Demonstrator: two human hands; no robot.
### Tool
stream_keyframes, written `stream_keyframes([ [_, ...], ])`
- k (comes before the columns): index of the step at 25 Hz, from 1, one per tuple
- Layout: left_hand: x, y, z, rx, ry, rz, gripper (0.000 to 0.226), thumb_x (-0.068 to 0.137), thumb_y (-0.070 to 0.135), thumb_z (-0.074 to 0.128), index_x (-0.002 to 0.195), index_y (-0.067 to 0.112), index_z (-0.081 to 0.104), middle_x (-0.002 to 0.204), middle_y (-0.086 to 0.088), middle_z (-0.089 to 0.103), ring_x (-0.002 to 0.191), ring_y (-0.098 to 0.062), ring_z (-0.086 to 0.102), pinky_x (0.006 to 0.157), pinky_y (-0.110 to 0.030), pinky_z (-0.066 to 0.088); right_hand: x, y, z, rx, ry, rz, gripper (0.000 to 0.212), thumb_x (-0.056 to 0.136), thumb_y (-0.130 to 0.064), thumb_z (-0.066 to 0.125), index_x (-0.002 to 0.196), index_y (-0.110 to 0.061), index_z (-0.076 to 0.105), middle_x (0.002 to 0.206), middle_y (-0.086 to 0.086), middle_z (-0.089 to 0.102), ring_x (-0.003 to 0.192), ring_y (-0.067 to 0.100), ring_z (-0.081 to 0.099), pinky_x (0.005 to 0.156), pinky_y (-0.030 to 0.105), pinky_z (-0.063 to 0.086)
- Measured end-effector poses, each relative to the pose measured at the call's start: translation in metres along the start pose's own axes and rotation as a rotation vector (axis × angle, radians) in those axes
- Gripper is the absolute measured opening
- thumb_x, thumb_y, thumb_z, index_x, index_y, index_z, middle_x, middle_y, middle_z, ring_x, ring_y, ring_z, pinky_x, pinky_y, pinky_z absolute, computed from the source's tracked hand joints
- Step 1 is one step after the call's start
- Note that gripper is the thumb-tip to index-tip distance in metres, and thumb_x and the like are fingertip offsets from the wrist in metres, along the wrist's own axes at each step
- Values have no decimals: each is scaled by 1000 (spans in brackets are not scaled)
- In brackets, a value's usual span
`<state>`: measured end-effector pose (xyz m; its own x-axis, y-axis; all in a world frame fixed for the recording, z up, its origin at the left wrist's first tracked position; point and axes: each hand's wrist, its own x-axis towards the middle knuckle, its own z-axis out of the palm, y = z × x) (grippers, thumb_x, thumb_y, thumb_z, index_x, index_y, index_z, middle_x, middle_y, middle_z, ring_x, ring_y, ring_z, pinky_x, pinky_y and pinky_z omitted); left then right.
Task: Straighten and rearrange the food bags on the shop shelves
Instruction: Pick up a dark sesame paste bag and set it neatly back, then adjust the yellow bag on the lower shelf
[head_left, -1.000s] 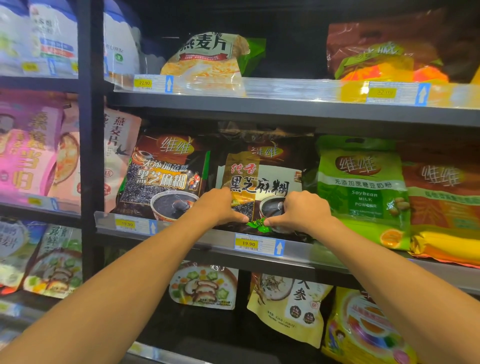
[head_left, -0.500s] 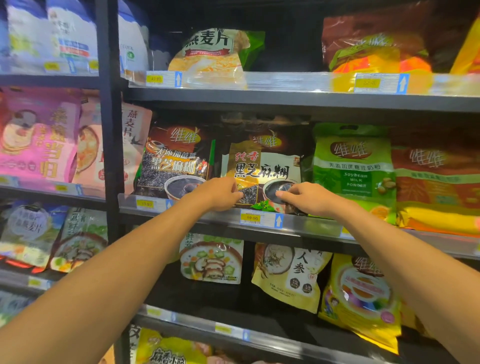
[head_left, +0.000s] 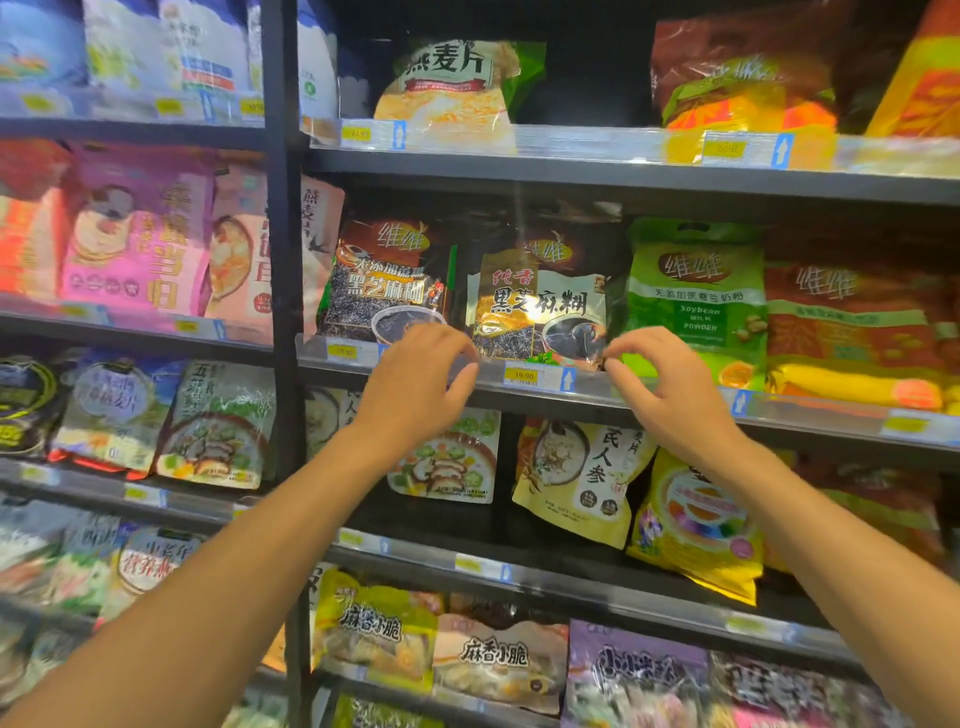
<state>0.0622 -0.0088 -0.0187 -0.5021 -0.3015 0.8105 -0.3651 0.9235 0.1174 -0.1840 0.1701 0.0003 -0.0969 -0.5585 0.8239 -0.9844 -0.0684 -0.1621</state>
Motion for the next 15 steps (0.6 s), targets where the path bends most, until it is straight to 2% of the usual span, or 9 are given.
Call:
stream_keyframes([
  [2,-35,2,4,-35,10,-27,15,100,29,59,111,21,66,116,3,66,117,-21,56,96,-43,50,-48,-7,-1,27,38,-11,13,99,-24,61,104,-17,71,106,-4,66,104,15,62,90,35,49],
  [4,-67,3,18,-67,-55,-74,15,100,33,60,111,24,65,114,7,65,116,-18,56,96,-41,51,-92,-4,7,14,-16,26,9,96,-26,63,99,-21,70,103,-7,66,102,15,63,89,39,52],
  [6,-93,5,37,-97,-139,-129,16,100,36,60,112,27,63,115,10,64,116,-16,56,95,-40,50,-128,8,21,4,-102,118,4,96,-23,68,99,-24,70,105,-10,65,105,11,62,91,40,53],
  [8,-115,10,58,-134,-223,-184,21,100,40,60,117,28,62,119,12,63,118,-15,55,96,-38,50,-155,23,36,17,-156,230,8,94,-22,70,102,-25,70,108,-11,64,107,9,61,92,40,53],
  [10,-131,13,81,-152,-308,-242,29,101,45,58,125,29,58,127,11,61,124,-13,53,98,-36,50,-176,34,50,22,-198,342,15,94,-25,70,109,-24,70,114,-10,63,112,9,61,95,38,53],
  [12,-135,12,107,-184,-395,-306,37,100,48,58,132,30,55,135,10,58,130,-13,51,100,-37,50,-188,47,65,37,-246,452,25,95,-26,70,120,-22,68,120,-8,61,119,13,60,96,29,47],
  [15,-124,7,145,-238,-503,-382,49,99,51,59,141,27,51,144,8,54,136,-14,48,104,-38,48,-192,68,82,99,-345,602,47,97,-32,69,141,-20,56,140,-2,56,134,18,52,102,27,39],
])
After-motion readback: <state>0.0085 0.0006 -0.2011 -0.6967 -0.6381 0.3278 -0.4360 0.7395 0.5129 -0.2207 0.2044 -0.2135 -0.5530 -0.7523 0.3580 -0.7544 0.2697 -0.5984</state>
